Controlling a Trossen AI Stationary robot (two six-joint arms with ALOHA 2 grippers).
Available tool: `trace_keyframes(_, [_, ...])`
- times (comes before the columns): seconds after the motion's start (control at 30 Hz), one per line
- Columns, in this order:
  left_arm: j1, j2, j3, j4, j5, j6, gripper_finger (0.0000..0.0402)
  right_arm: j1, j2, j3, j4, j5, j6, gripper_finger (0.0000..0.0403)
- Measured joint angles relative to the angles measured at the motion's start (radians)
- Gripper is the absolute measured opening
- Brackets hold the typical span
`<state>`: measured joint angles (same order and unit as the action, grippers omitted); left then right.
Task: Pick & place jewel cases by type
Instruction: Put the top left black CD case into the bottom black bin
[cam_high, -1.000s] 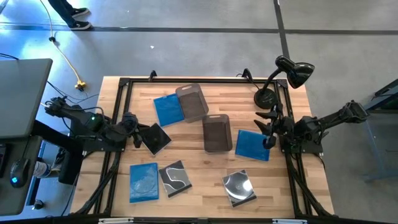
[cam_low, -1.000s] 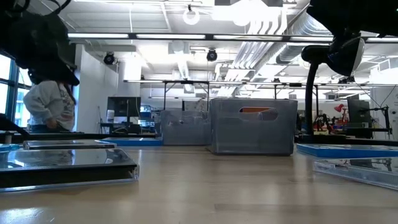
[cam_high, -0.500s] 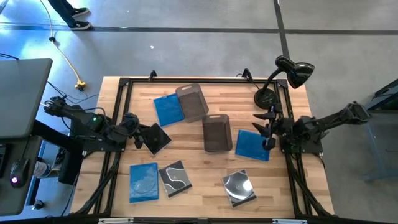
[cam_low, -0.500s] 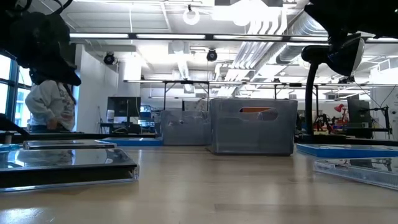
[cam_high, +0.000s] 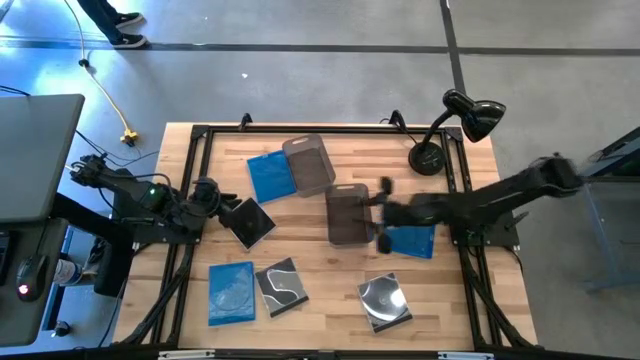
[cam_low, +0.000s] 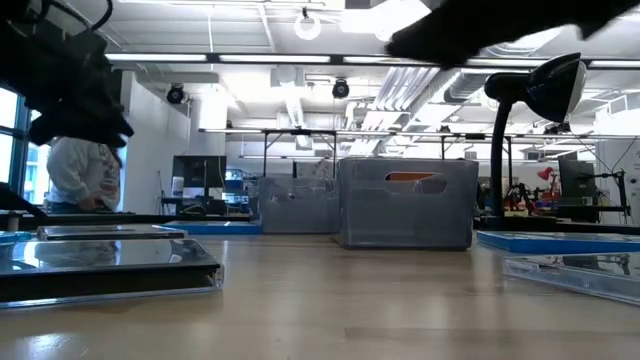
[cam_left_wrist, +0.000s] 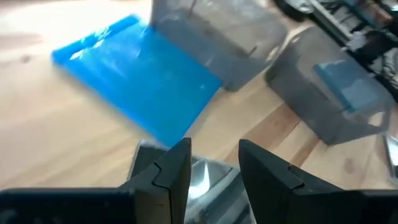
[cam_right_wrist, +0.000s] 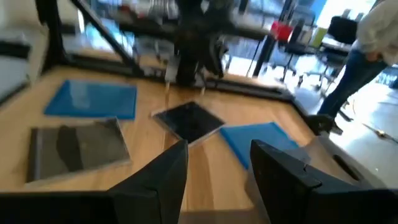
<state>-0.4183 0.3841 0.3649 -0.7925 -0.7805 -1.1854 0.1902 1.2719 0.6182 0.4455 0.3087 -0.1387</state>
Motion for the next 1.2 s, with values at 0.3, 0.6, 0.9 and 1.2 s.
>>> trace_keyframes(0.3, [0.0,0.115,0.0,-0.025,0.057,-0.163,0.0133,-0.014,0.497,0.452,-0.171,0.026,0.092,0.0173])
trace_keyframes(0.6, [0.0,0.254,0.0,-0.021,0.116,-0.102,0.0133,-0.011,0.791,0.853,-0.512,-0.002,0.307,0.0172])
trace_keyframes(0.9, [0.116,0.259,0.0,-0.173,0.129,-0.204,0.0133,0.003,0.971,1.038,-0.522,-0.024,0.448,0.0171])
trace_keyframes(1.2, [0.347,0.301,0.001,-0.025,0.291,-0.021,0.0133,0.001,1.042,1.089,-0.524,0.003,0.465,0.0171])
